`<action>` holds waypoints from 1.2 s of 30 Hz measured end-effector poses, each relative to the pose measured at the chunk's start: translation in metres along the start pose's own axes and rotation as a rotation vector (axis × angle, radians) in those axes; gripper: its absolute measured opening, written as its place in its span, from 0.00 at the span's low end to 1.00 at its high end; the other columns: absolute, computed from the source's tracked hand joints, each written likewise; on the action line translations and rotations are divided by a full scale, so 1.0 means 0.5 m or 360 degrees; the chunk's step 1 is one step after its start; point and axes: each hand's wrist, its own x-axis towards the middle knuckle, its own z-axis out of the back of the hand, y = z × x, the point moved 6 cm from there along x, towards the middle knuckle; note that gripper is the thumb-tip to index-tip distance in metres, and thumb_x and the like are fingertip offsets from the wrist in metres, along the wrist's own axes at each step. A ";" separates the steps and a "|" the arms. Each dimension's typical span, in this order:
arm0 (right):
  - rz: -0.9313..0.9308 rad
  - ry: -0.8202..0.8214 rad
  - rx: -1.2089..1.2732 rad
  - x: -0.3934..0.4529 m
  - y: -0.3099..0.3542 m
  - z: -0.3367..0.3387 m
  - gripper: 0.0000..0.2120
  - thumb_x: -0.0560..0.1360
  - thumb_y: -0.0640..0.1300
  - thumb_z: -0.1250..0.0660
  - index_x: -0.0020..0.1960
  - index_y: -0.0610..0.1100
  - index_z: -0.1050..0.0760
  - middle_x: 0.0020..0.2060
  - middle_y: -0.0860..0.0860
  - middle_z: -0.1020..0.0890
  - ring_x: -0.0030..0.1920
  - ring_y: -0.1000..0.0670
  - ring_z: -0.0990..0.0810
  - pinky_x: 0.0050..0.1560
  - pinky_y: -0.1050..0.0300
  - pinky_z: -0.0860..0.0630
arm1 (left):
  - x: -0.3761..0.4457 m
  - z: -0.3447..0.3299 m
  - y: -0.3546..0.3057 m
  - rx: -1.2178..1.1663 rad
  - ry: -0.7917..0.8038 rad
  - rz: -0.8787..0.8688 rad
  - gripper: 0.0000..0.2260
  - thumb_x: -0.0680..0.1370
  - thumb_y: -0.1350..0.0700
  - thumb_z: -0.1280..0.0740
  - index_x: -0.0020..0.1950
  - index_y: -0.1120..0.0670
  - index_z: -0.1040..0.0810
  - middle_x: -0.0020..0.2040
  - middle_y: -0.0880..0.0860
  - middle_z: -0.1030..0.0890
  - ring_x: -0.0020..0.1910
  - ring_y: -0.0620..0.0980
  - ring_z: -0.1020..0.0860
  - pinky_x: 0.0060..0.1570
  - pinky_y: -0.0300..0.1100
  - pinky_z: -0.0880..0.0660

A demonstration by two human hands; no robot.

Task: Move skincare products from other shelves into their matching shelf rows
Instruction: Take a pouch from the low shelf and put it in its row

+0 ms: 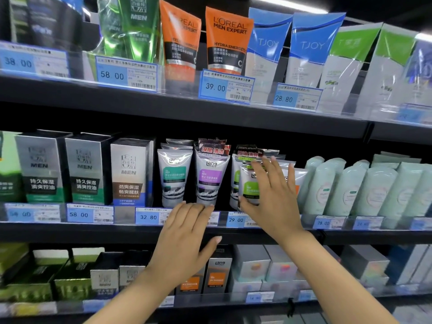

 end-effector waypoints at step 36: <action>0.0929 0.0427 0.1085 -0.295 0.115 -0.104 0.21 0.77 0.51 0.39 0.67 0.44 0.29 0.66 0.46 0.27 0.70 0.46 0.35 0.71 0.47 0.41 | -0.300 0.024 -0.030 0.0198 0.0341 0.0494 0.18 0.76 0.50 0.36 0.62 0.57 0.23 0.61 0.55 0.23 0.61 0.56 0.27 0.67 0.51 0.35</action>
